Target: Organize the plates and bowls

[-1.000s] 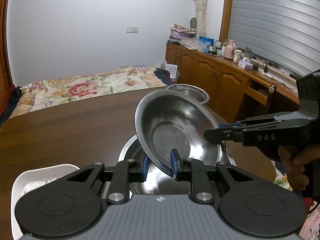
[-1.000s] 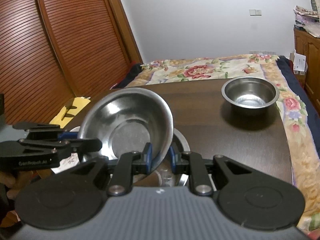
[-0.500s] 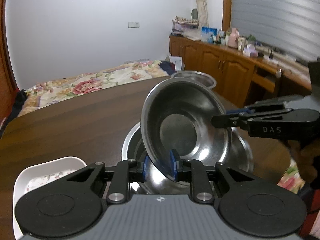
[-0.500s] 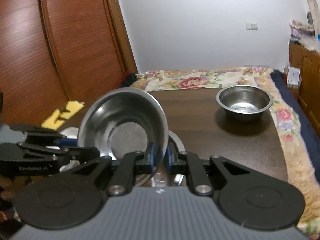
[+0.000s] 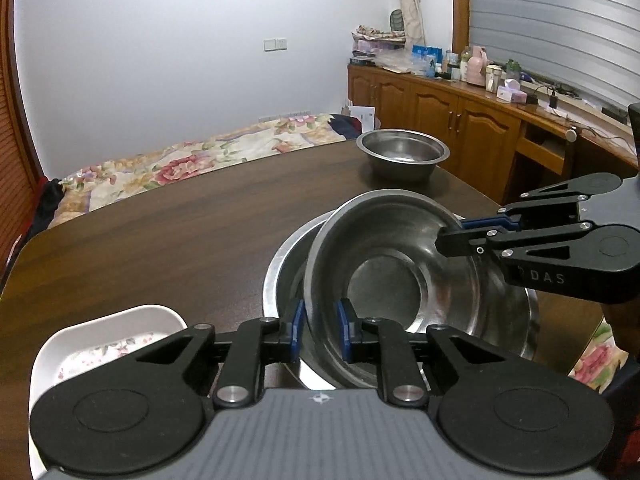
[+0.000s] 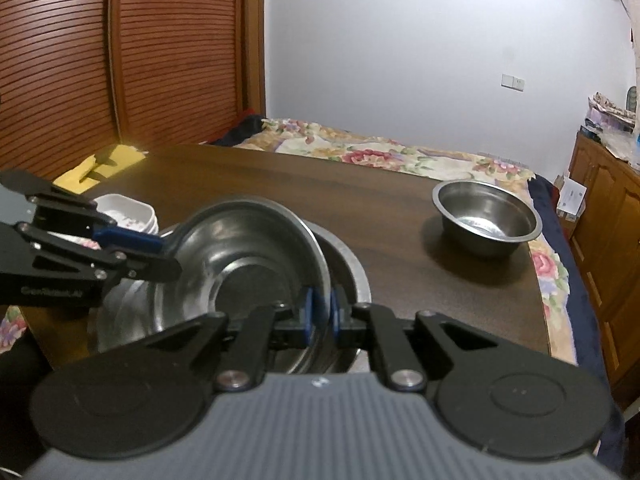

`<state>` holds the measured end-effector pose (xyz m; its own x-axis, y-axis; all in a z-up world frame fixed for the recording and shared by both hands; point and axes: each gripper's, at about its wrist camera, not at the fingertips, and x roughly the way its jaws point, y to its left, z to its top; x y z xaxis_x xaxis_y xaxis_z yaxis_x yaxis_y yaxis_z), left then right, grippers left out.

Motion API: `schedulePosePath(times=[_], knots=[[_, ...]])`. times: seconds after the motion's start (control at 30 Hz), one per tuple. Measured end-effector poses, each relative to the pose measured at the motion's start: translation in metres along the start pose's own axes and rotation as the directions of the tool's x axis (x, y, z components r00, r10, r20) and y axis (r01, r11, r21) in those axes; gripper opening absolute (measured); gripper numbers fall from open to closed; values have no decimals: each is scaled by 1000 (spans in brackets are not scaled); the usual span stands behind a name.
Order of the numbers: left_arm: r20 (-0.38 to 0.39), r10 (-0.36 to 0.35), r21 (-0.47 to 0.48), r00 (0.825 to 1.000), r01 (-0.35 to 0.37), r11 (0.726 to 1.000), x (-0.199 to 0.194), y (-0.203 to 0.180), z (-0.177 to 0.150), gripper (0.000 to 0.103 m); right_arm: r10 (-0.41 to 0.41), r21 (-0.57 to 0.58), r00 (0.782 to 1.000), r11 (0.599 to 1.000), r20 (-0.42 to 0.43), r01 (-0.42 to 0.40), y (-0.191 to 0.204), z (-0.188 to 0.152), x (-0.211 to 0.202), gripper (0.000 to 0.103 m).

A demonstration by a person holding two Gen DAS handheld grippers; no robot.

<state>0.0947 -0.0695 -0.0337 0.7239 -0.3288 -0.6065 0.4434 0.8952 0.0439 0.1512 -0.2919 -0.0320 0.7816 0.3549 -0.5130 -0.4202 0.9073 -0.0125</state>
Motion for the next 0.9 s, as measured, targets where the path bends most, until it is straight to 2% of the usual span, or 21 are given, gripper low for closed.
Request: schedulePosePath(times=[0.27, 0.5, 0.67, 0.8, 0.9], knots=[[11, 6, -7, 1000, -6, 1000, -2, 3, -3, 19, -13, -73, 999, 997, -41, 10, 11, 7, 4, 12], [19, -1, -32, 1000, 1, 1000, -4, 4, -4, 19, 14, -21, 999, 1000, -52, -16, 5, 10, 7, 12], [16, -4, -32, 1000, 4, 999, -3, 3, -5, 19, 72, 120, 997, 990, -35, -68, -11, 13, 8, 13], [13, -5, -36, 1000, 6, 999, -2, 4, -6, 19, 60, 133, 998, 989, 12, -61, -10, 15, 4, 13], [7, -4, -39, 1000, 5, 999, -1, 5, -8, 20, 54, 117, 998, 992, 14, -55, -10, 16, 5, 14]])
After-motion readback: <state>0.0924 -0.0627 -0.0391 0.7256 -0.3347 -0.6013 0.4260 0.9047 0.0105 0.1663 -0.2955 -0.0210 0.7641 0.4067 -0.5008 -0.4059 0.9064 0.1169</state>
